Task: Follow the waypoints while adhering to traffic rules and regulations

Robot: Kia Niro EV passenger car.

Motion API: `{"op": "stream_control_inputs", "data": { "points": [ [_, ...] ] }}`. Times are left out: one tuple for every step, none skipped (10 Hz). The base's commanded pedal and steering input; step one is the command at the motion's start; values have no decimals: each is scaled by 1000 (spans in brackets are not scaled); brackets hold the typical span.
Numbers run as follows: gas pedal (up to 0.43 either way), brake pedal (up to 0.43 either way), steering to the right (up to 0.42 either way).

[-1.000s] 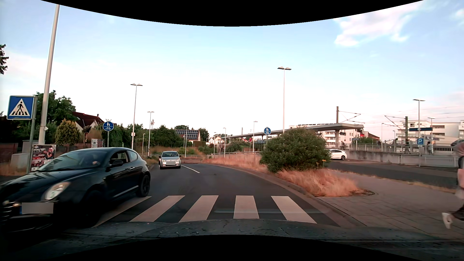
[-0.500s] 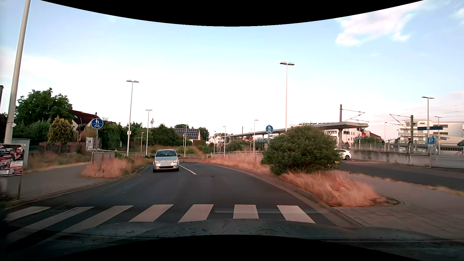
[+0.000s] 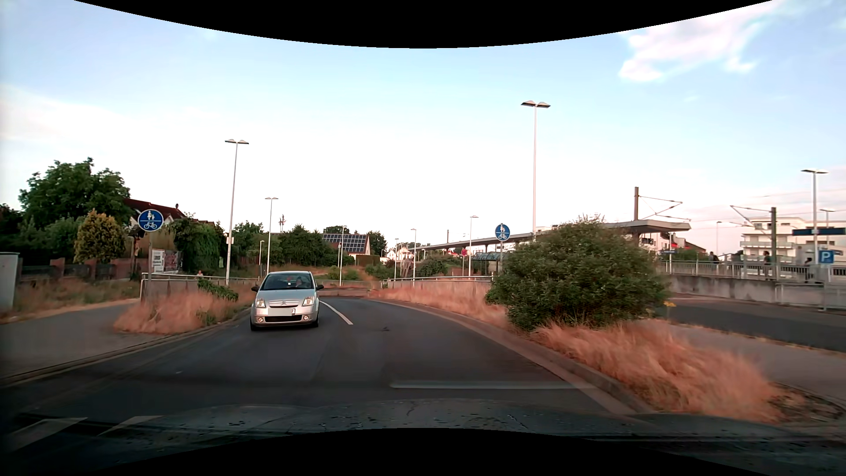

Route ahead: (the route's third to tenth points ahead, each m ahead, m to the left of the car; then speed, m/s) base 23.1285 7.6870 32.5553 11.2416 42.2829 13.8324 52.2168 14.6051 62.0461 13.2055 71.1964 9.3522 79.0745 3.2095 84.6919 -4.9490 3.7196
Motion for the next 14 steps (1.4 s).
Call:
{"op": "stream_control_inputs", "data": {
  "points": [
    [370, 0, -78],
    [370, 0, -79],
    [370, 0, -83],
    [370, 0, -89],
    [370, 0, -93],
    [370, 0, -96],
    [370, 0, -97],
    [370, 0, -99],
    [370, 0, -100],
    [370, 0, -100],
    [370, 0, -101],
    [370, 0, -102],
    [370, 0, -105],
    [370, 0, -107]
  ]
}}
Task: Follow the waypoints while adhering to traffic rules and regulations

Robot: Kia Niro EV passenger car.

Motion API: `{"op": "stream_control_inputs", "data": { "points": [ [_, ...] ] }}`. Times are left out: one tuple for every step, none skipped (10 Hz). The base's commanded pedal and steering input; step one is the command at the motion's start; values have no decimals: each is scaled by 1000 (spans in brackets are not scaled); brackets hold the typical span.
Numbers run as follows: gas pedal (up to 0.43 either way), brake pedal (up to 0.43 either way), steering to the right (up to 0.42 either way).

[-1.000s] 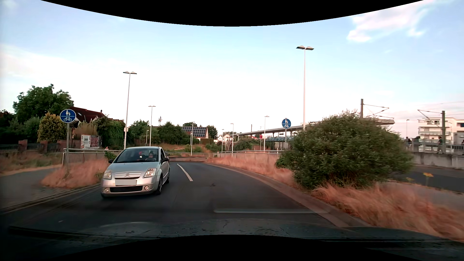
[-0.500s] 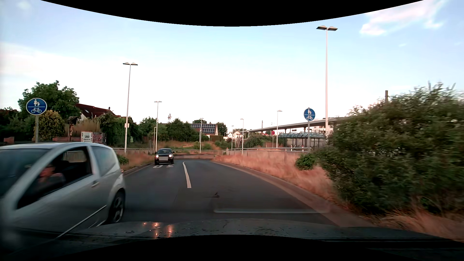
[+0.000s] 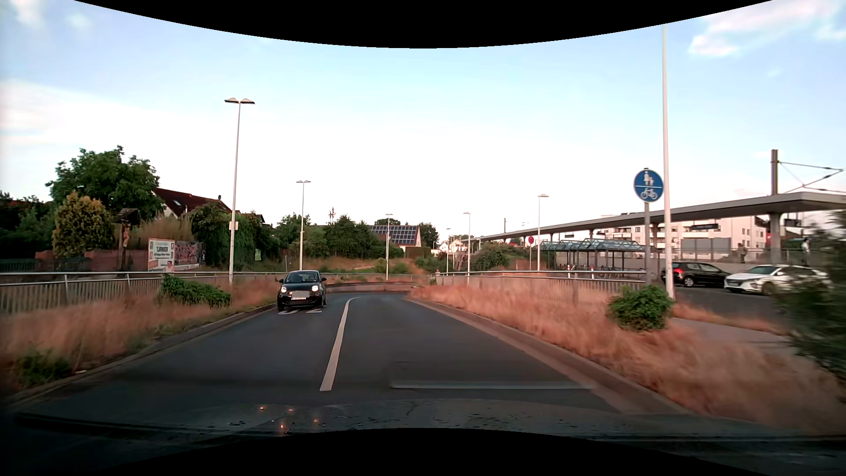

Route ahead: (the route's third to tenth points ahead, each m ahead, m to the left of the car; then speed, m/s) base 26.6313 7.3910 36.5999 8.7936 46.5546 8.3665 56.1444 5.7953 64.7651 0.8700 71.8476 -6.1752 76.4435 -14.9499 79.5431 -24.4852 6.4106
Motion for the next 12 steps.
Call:
{"op": "stream_control_inputs", "data": {
  "points": [
    [358, 0, -109],
    [358, 0, -109],
    [350, 0, -109],
    [339, 0, -109],
    [339, 0, -108],
    [319, 0, -107],
    [280, 0, -104],
    [268, 0, -101],
    [240, 0, -98],
    [220, 0, -91],
    [169, 0, -84],
    [138, 0, -75]
  ]
}}
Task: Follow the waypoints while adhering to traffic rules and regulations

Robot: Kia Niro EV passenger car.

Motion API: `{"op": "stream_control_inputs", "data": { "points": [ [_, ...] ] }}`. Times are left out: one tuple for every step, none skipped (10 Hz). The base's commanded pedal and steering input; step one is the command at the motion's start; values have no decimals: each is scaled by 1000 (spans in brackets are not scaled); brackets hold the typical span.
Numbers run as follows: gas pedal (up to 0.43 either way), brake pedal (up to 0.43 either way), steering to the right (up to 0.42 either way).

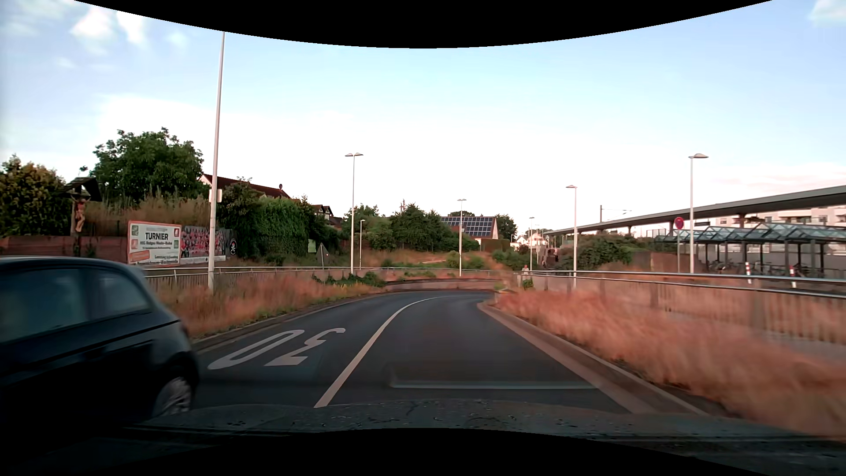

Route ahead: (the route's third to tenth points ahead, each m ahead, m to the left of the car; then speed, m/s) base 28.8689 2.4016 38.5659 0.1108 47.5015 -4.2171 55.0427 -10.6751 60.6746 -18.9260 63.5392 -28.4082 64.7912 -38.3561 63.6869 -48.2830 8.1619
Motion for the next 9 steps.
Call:
{"op": "stream_control_inputs", "data": {
  "points": [
    [118, 0, -69],
    [47, 0, -58],
    [0, 0, -49],
    [0, 0, -37],
    [0, 0, -26],
    [0, 0, -13],
    [0, 0, -4],
    [0, 0, 4],
    [0, 0, 14]
  ]
}}
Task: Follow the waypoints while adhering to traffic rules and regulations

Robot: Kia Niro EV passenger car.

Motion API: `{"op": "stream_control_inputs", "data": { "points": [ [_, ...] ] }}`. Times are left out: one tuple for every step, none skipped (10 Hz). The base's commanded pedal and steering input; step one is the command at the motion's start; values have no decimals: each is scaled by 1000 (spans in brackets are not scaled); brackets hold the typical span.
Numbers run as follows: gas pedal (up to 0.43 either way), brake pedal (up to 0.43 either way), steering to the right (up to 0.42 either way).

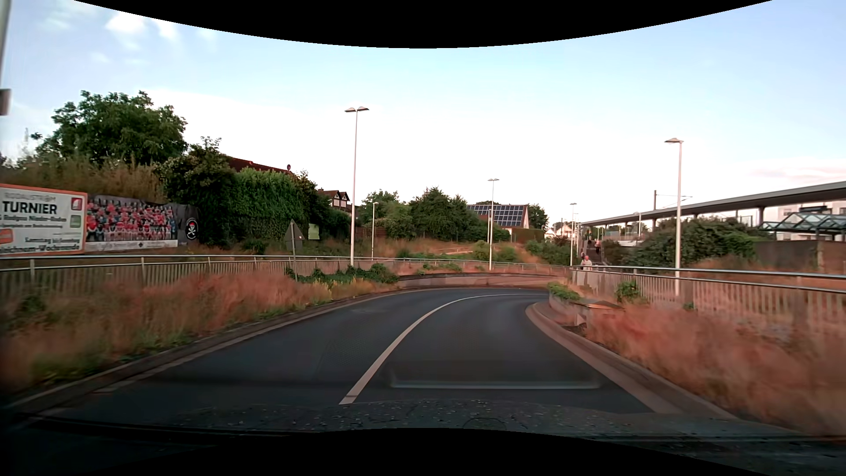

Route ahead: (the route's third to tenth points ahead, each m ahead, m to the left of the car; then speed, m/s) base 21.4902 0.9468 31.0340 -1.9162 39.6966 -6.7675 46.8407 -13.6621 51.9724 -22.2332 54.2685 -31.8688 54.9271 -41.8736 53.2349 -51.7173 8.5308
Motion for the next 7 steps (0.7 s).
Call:
{"op": "stream_control_inputs", "data": {
  "points": [
    [0, 0, 24],
    [0, 0, 32],
    [0, 0, 35],
    [0, 0, 35],
    [0, 0, 36],
    [0, 0, 36],
    [0, 0, 36]
  ]
}}
